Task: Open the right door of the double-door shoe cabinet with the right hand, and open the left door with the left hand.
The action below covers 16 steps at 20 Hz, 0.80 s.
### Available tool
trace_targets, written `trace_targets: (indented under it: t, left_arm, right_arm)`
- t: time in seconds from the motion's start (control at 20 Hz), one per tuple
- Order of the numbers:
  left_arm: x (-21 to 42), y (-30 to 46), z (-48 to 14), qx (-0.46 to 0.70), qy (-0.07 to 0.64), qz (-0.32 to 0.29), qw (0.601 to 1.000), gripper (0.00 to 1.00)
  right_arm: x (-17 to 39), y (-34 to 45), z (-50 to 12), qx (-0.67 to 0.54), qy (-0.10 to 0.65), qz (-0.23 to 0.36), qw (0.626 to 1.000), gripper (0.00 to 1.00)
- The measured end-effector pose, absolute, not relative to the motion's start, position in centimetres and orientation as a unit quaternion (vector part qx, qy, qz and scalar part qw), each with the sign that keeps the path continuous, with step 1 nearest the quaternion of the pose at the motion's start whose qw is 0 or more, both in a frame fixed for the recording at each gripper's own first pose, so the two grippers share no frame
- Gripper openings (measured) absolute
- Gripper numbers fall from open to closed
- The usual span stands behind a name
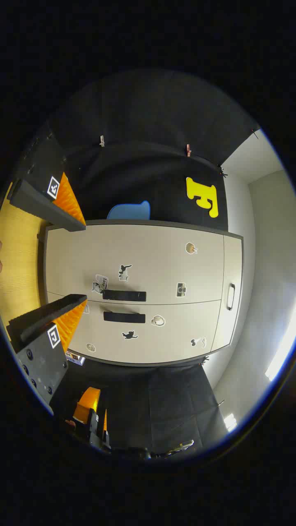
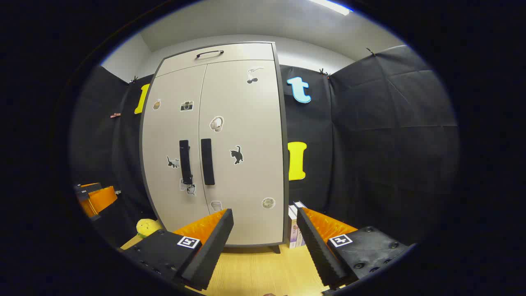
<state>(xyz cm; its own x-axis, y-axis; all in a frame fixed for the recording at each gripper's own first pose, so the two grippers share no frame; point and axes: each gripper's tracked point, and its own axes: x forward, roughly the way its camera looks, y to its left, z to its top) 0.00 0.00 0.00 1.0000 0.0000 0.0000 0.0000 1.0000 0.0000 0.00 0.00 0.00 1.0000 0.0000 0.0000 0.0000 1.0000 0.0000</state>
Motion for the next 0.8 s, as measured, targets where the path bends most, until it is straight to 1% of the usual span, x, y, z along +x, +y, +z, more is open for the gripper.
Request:
trace_targets:
  t: [0.2,0.6,0.8]
  left_arm:
    - [0.4,-0.4,-0.4,-0.003,0.005,-0.007,1.000,0.95]
    - [0.7,0.8,-1.6,-0.020,0.020,0.004,1.000,0.95]
    - [0.9,1.6,-2.0,-0.024,0.023,0.011,0.999,0.95]
  right_arm:
    - [-0.1,-0.2,0.2,-0.004,-0.002,-0.001,1.000,0.98]
    - [0.1,0.2,0.9,-0.013,-0.009,0.001,1.000,0.98]
    - [0.6,1.2,1.2,-0.024,-0.012,0.012,1.000,0.98]
